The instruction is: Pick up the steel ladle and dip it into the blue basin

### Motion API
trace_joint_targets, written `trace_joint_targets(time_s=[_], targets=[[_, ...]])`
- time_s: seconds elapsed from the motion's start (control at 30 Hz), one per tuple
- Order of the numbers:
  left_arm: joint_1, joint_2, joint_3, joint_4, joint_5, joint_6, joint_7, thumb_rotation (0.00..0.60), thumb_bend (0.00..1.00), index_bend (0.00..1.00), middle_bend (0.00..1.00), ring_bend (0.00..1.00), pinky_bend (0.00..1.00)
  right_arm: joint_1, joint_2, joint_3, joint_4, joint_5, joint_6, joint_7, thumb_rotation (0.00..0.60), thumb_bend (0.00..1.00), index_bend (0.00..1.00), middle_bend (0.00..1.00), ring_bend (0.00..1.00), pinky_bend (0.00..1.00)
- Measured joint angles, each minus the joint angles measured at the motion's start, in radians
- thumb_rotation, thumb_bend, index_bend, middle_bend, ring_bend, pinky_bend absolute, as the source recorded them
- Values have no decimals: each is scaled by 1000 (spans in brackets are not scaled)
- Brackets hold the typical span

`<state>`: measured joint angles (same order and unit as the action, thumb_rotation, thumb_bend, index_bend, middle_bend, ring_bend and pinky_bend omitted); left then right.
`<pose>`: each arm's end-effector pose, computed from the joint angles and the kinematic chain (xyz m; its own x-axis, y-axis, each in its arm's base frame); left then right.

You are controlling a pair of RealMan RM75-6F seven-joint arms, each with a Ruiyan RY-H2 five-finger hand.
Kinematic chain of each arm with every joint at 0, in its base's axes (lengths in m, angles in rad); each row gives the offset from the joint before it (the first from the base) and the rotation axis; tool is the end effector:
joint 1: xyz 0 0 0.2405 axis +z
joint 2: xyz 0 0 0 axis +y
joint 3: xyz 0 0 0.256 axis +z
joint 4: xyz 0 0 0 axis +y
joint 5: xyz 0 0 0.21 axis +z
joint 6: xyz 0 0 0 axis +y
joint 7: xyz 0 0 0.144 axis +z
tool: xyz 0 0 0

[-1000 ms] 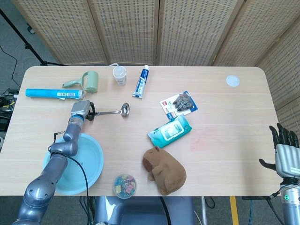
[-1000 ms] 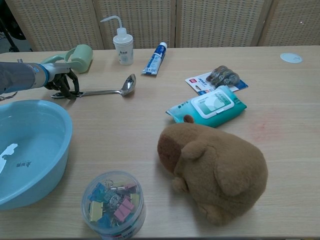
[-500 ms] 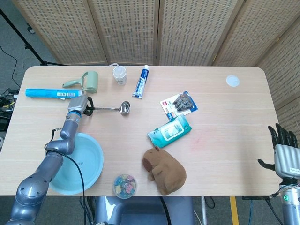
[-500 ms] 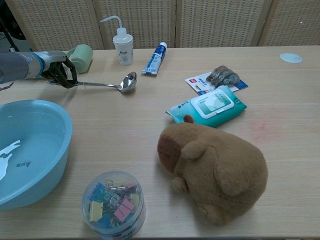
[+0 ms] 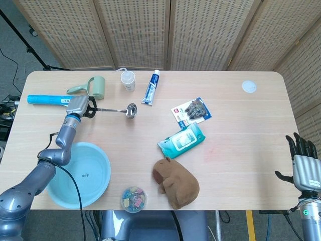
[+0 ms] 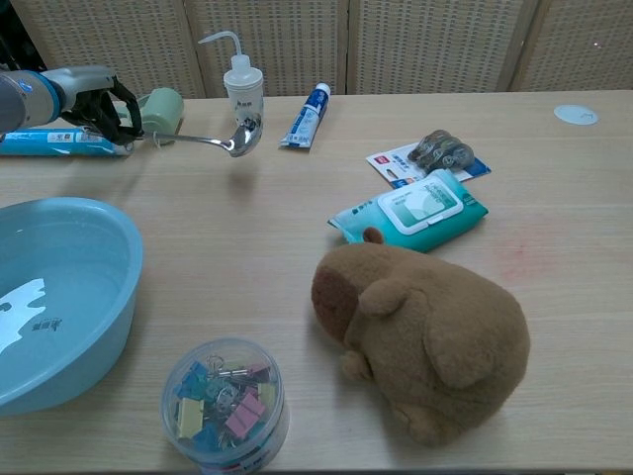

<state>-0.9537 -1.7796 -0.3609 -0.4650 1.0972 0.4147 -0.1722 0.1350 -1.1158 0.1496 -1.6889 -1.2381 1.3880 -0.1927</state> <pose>-0.2355 0.4945 0.0209 0.3068 0.3225 0.8955 0.9394 0.0485 -0.3393 -0.3160 -0.2126 0.1657 0.4524 -0.0229 0.8915 -0.8754 0.1796 0.4489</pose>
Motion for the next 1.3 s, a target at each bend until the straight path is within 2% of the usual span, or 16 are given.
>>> trace_joint_targets(time_s=[0.2, 0.4, 0.47, 0.67, 0.77, 0.9, 1.03, 1.3], targets=[[60, 130, 25, -218, 35, 85, 9, 600, 589, 840, 991, 937, 1000, -2, 5, -5, -12, -13, 4, 5, 600, 0, 0, 0, 0, 0], [140, 313, 58, -528, 62, 183, 53, 600, 591, 843, 991, 936, 1000, -7, 10, -12, -26, -29, 12, 7, 600, 0, 0, 0, 0, 0], [178, 393, 78, -656, 78, 234, 85, 600, 591, 845, 991, 937, 1000, -8, 12, -14, -30, -34, 13, 8, 600, 0, 0, 0, 0, 0], [295, 562, 139, -892, 137, 403, 134, 600, 591, 848, 991, 937, 1000, -13, 19, -20, -42, -49, 21, 14, 600, 0, 0, 0, 0, 0], [355, 614, 173, -944, 180, 479, 130, 600, 591, 851, 991, 937, 1000, -15, 22, -22, -47, -56, 24, 18, 600, 0, 0, 0, 0, 0], [403, 640, 209, -959, 241, 550, 93, 600, 591, 853, 991, 936, 1000, -18, 27, -25, -54, -66, 29, 23, 600, 0, 0, 0, 0, 0], [436, 654, 248, -941, 307, 608, 69, 600, 590, 853, 991, 937, 1000, -19, 29, -26, -58, -71, 30, 27, 600, 0, 0, 0, 0, 0], [477, 663, 308, -884, 379, 661, 45, 600, 589, 856, 991, 937, 1000, -21, 33, -28, -64, -74, 33, 29, 600, 0, 0, 0, 0, 0]])
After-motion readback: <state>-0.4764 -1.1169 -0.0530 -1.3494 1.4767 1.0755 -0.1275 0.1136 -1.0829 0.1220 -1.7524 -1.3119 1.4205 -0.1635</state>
